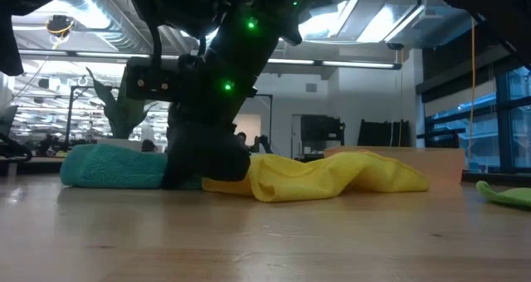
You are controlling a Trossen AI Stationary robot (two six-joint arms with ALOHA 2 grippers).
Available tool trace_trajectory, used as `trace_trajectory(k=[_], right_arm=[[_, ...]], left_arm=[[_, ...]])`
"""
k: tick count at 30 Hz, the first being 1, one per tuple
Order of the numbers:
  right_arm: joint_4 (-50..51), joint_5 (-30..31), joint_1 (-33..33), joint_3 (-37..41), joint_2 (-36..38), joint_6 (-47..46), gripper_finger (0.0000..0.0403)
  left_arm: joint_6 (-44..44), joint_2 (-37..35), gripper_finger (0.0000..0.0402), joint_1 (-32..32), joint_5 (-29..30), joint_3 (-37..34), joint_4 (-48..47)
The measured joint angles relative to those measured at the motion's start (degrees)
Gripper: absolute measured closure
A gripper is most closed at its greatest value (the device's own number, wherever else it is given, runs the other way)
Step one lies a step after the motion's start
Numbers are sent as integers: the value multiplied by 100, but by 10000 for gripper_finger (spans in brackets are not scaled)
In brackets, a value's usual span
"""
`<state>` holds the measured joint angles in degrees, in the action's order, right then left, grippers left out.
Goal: Roll microfiber towels into tight, uniform cylinder then place into a basket
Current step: Roll the blue microfiber towel
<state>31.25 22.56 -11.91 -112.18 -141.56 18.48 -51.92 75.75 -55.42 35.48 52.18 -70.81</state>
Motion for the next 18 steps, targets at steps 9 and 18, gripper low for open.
trace_trajectory(k=[9,18], right_arm=[[-7,-212,17,0,0,20,396],[130,-290,21,-115,-11,24,399]], left_arm=[[6,-2,401,-2,395,-48,202],[1155,0,401,-30,1107,-1157,2274]])
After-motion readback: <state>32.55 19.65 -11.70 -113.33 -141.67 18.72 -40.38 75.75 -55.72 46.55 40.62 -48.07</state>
